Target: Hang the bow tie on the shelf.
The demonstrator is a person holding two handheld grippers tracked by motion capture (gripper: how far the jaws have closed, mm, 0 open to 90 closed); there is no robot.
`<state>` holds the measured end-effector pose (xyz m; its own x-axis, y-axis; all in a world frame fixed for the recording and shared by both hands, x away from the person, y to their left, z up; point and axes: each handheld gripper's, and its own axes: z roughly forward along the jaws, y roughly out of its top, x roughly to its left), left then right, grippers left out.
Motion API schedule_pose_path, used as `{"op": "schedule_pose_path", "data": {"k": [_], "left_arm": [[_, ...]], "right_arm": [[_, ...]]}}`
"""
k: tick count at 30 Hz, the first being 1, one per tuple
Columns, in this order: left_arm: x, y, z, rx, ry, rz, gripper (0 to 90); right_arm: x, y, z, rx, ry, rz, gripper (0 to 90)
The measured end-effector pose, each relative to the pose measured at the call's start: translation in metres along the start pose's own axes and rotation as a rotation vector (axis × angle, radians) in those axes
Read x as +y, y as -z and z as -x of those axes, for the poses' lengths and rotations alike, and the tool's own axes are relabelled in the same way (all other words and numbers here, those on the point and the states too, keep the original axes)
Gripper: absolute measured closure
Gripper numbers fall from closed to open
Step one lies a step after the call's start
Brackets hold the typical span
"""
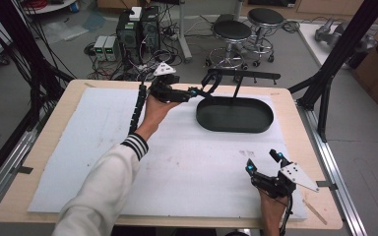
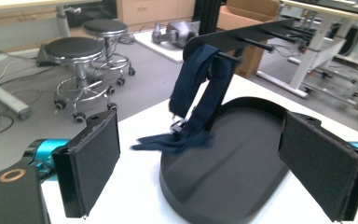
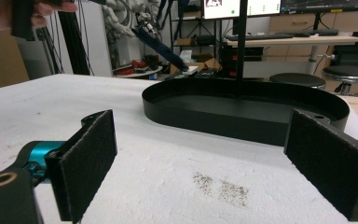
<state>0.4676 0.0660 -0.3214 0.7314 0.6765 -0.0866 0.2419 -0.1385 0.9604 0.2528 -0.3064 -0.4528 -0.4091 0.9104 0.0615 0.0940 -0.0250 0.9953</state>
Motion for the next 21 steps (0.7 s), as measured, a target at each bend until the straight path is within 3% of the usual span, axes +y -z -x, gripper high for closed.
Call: {"op": "schedule_pose_path", "data": {"k": [3,4,5,7,17,21], "left_arm": [[-0.003,0.013,-0.002,-0.006,-0.013,0.027,13.1],[-0.007,0.026,-0.003,-0.019,-0.013,0.052,13.1],[-0.007,0.026,-0.003,-0.019,-0.013,0.052,13.2],[-0.014,0.045,-0.006,-0.023,-0.03,0.066,13.1],[-0.04,0.107,-0.014,-0.026,-0.069,0.123,13.1],[-0.049,0.124,-0.016,-0.017,-0.086,0.131,13.1]], "right_arm": [[0.0,0.0,-0.001,-0.003,-0.001,-0.004,8.2],[0.0,0.0,-0.001,-0.003,-0.001,-0.003,8.2],[0.0,0.0,-0.001,-0.004,0.002,-0.003,8.2],[0.0,0.0,-0.001,-0.003,0.008,-0.001,8.2],[0.0,0.0,-0.002,-0.007,0.016,-0.003,8.2],[0.0,0.0,-0.002,-0.008,0.015,-0.007,8.2]]}}
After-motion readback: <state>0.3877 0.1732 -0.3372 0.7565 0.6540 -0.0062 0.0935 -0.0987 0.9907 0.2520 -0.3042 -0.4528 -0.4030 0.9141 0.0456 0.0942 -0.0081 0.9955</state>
